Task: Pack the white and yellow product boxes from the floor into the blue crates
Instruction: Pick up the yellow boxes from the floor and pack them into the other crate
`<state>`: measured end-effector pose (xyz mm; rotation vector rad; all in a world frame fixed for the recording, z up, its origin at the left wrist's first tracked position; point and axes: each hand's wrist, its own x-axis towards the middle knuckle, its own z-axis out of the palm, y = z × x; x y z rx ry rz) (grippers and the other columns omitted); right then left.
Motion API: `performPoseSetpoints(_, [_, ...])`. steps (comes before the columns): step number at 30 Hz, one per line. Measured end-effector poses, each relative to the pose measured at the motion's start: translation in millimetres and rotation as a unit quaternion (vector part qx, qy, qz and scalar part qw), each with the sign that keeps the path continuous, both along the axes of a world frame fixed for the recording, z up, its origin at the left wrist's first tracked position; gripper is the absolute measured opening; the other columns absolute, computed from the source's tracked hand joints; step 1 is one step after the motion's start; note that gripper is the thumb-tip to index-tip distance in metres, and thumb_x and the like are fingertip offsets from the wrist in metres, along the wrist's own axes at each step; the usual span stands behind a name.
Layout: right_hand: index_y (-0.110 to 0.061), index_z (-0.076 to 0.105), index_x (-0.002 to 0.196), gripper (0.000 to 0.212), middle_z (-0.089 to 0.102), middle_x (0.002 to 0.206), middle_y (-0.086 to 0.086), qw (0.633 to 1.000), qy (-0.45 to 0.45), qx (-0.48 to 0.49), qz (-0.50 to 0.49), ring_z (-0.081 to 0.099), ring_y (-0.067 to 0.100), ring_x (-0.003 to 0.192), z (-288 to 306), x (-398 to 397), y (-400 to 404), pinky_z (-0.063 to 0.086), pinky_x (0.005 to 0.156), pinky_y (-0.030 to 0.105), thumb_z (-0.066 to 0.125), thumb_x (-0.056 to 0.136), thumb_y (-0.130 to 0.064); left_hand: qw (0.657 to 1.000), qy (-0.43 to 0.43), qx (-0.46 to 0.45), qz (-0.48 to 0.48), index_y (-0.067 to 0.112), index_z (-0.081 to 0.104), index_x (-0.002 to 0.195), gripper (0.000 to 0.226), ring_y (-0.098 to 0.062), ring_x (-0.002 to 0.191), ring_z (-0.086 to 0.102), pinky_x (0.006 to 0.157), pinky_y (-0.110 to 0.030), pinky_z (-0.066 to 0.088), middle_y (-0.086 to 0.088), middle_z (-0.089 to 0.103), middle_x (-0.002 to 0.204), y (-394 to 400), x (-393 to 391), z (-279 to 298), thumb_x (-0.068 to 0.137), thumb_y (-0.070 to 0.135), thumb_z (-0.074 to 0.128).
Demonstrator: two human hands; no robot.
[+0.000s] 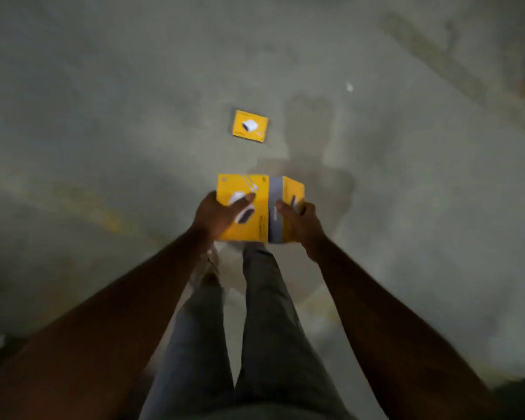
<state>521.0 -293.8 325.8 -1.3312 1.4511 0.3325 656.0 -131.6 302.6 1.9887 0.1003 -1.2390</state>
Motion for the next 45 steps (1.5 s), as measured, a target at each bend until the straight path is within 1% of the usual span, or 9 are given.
performPoseSetpoints(2, [-0.018, 0.056, 0.09, 0.04, 0.058, 0.086, -0.004, 0.999, -0.021, -0.011, -0.046, 0.057, 0.014, 0.086, 69.9, -36.6, 14.3, 0.044, 0.072, 0.029, 0.079, 0.084, -0.051, 0.998, -0.017, -0.05, -0.017, 0.015, 0.079, 0.091, 0.062, -0.01, 0.083, 0.073, 0.083, -0.042, 0.06, -0.005, 0.079, 0.086, -3.7, -21.3, 64.9, 0.065, 0.072, 0.081])
performPoseSetpoints(7, [-0.02, 0.072, 0.104, 0.084, 0.077, 0.105, -0.002, 0.97, -0.068, -0.058, -0.225, 0.074, 0.018, 0.097, 174.1, -178.1, 58.0, 0.061, 0.092, 0.045, 0.068, 0.058, -0.09, 0.981, -0.052, -0.135, -0.133, 0.021, 0.079, 0.097, 0.025, 0.006, 0.081, 0.071, 0.066, -0.008, 0.05, 0.014, 0.078, 0.086, -20.0, -112.0, 193.9, 0.083, 0.042, 0.081])
performPoseSetpoints(11, [-0.018, 0.078, 0.101, 0.061, 0.078, 0.087, -0.003, 0.92, -0.163, -0.045, -0.354, 0.074, 0.016, 0.076, 229.2, -304.2, 94.6, 0.062, 0.067, 0.038, 0.073, 0.077, -0.074, 0.951, -0.006, -0.181, -0.25, 0.021, 0.078, 0.094, 0.012, -0.001, 0.083, 0.073, 0.071, -0.018, 0.053, 0.012, 0.079, 0.087, -43.4, -208.4, 246.4, 0.085, 0.028, 0.081])
performPoseSetpoints(16, [-0.017, 0.077, 0.109, 0.053, 0.078, 0.106, 0.009, 0.81, -0.214, -0.132, -0.531, 0.076, 0.031, 0.096, 273.6, -464.2, 142.0, 0.06, 0.084, 0.064, 0.082, 0.078, -0.061, 0.904, 0.061, -0.206, -0.37, 0.024, 0.076, 0.109, 0.026, -0.018, 0.101, 0.074, 0.095, -0.044, 0.057, 0.003, 0.078, 0.105, -68.1, -352.0, 281.9, 0.086, 0.036, 0.079])
performPoseSetpoints(23, [-0.012, 0.069, 0.115, 0.056, 0.079, 0.105, 0.013, 0.62, -0.225, -0.25, -0.709, 0.078, 0.031, 0.091, 324.8, -685.9, 205.7, 0.064, 0.07, 0.05, 0.085, 0.078, -0.051, 0.832, 0.12, -0.271, -0.468, 0.027, 0.076, 0.109, 0.029, -0.023, 0.107, 0.072, 0.095, -0.046, 0.057, 0.002, 0.078, 0.109, -77.4, -618.5, 332.6, 0.082, 0.036, 0.082])
performPoseSetpoints(25, [-0.011, 0.067, 0.118, 0.052, 0.079, 0.107, 0.011, 0.568, -0.228, -0.28, -0.739, 0.078, 0.027, 0.092, 337.5, -746.6, 220.4, 0.063, 0.069, 0.041, 0.082, 0.083, -0.047, 0.812, 0.133, -0.28, -0.494, 0.028, 0.077, 0.108, 0.027, -0.024, 0.105, 0.073, 0.095, -0.05, 0.057, 0.0, 0.078, 0.109, -75.0, -692.1, 346.0, 0.082, 0.035, 0.083])
performPoseSetpoints(33, [-0.02, 0.064, 0.123, 0.049, 0.078, 0.113, 0.005, 0.448, -0.205, -0.404, -0.771, 0.076, 0.027, 0.103, 399.9, -932.8, 245.7, 0.059, 0.093, 0.058, 0.081, 0.085, -0.046, 0.731, 0.17, -0.351, -0.56, 0.019, 0.073, 0.115, 0.033, -0.026, 0.101, 0.074, 0.087, -0.045, 0.06, -0.003, 0.078, 0.107, -89.7, -926.5, 410.5, 0.085, 0.032, 0.08])
performPoseSetpoints(42, [-0.027, 0.052, 0.135, 0.055, 0.072, 0.121, -0.002, 0.417, -0.108, -0.502, -0.75, 0.076, 0.01, 0.095, 449.7, -1118.1, 207.0, 0.061, 0.069, 0.026, 0.076, 0.089, -0.045, 0.657, 0.211, -0.383, -0.614, 0.026, 0.073, 0.111, 0.035, -0.028, 0.099, 0.074, 0.089, -0.055, 0.059, -0.002, 0.077, 0.108, -150.0, -1147.2, 439.0, 0.081, 0.042, 0.081])
performPoseSetpoints(45, [-0.03, 0.047, 0.137, 0.058, 0.069, 0.124, 0.001, 0.398, -0.105, -0.518, -0.75, 0.076, 0.018, 0.098, 465.2, -1181.1, 174.8, 0.065, 0.075, 0.038, 0.077, 0.089, -0.043, 0.62, 0.217, -0.411, -0.632, 0.025, 0.072, 0.112, 0.026, -0.023, 0.095, 0.075, 0.085, -0.046, 0.062, 0.001, 0.078, 0.106, -187.0, -1220.1, 462.5, 0.087, 0.035, 0.076])
